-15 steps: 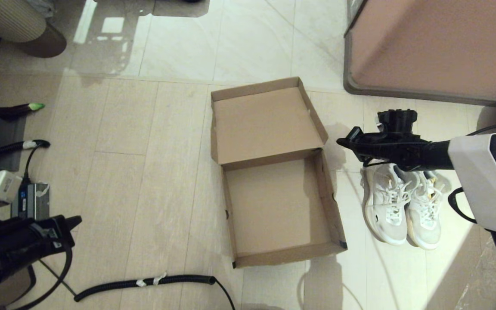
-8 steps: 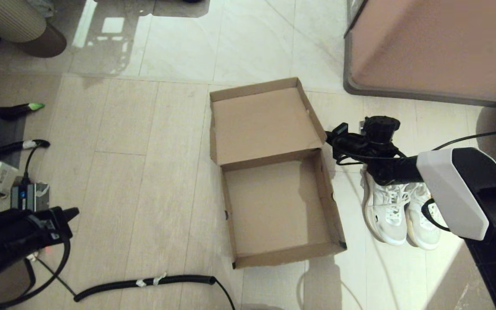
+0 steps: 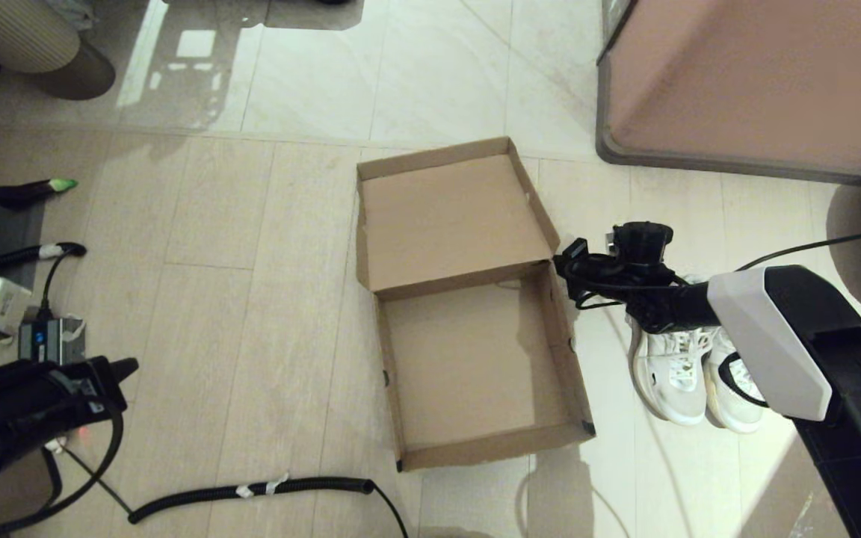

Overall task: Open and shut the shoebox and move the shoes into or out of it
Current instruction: Put the shoes into the shoe box

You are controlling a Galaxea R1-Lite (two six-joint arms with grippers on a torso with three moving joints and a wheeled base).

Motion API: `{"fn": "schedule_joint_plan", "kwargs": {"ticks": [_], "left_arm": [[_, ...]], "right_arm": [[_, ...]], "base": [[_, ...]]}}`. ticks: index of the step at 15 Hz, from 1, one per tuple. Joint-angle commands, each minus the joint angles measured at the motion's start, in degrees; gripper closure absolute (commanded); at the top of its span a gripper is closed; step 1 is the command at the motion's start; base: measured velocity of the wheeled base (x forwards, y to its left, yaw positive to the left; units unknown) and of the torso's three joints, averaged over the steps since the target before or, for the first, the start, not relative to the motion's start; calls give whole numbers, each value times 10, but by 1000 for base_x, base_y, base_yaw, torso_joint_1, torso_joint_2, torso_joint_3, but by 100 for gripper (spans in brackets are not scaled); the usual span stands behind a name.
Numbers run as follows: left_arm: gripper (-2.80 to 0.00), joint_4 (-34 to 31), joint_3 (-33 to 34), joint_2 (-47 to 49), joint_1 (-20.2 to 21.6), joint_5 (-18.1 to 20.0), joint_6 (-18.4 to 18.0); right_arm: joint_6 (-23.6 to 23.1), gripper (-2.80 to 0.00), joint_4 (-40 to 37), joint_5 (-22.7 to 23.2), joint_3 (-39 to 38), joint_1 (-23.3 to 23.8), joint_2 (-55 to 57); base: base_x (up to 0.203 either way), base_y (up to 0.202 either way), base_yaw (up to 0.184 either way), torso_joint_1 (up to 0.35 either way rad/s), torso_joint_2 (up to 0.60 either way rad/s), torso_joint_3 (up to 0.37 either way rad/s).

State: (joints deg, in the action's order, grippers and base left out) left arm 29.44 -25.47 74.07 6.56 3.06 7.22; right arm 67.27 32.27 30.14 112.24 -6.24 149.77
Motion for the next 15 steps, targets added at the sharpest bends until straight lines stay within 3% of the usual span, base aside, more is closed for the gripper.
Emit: {"fn": "schedule_joint_plan", "kwargs": {"ticks": [1,4,7,10,12,15], "left_arm": [[0,2,1,2,1,0,1],[0,2,1,4,0,1,1],[0,2,0,28,0,2,1],[0,9,-12,102,-17,3,4],[0,58,-22,185,-42,2,7],[0,197,-73,354,-88,-12,28]], "right_arm": [[-23,0,-20,16,-9,6,2],[-40,0,-43,81,-16,30,-6],[-62,0,-44,140,-75,53,-35],[-124,0,-40,161,-147,63,-68],[-128,0,-39,149,-142,65,-74],[-126,0,-43,129,-105,60,-71]], "base": [[0,0,0,0,0,0],[0,0,0,0,0,0],[0,0,0,0,0,0],[0,0,0,0,0,0],[0,0,0,0,0,0],[0,0,0,0,0,0]]}}
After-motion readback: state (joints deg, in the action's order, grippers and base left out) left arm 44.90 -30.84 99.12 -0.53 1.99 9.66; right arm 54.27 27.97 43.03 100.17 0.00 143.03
